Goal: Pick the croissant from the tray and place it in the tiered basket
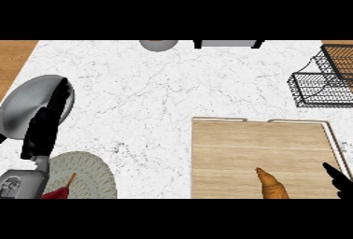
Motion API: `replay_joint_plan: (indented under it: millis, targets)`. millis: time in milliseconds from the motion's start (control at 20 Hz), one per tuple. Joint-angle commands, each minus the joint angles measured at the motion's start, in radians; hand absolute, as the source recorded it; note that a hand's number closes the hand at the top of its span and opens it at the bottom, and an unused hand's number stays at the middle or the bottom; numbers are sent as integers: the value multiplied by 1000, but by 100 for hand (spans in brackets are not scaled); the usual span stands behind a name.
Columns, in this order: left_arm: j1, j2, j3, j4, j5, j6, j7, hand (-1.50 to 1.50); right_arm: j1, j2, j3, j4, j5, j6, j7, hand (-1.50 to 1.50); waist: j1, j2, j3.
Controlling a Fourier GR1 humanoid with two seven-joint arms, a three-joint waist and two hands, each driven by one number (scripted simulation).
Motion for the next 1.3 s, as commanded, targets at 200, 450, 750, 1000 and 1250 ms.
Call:
replay_joint_plan:
  millis: [200,450,750,1000,1250]
  targets:
    - [-6,-14,53,53,-4,-47,-59,0,-19,93,89,9,161,13,85,-150,2,1,0]
    - [-59,-37,32,34,-43,-46,22,0,-122,146,127,26,171,29,201,-150,6,2,0]
    - [43,-26,71,-26,-35,-80,-25,0,-36,187,108,74,207,43,100,-150,5,0,0]
    - [-5,-85,54,4,-84,-50,-7,0,-105,266,138,181,244,50,70,-150,4,1,0]
    - [-13,-35,139,37,-31,-142,-32,0,-65,263,67,221,193,108,-21,-150,1,1,0]
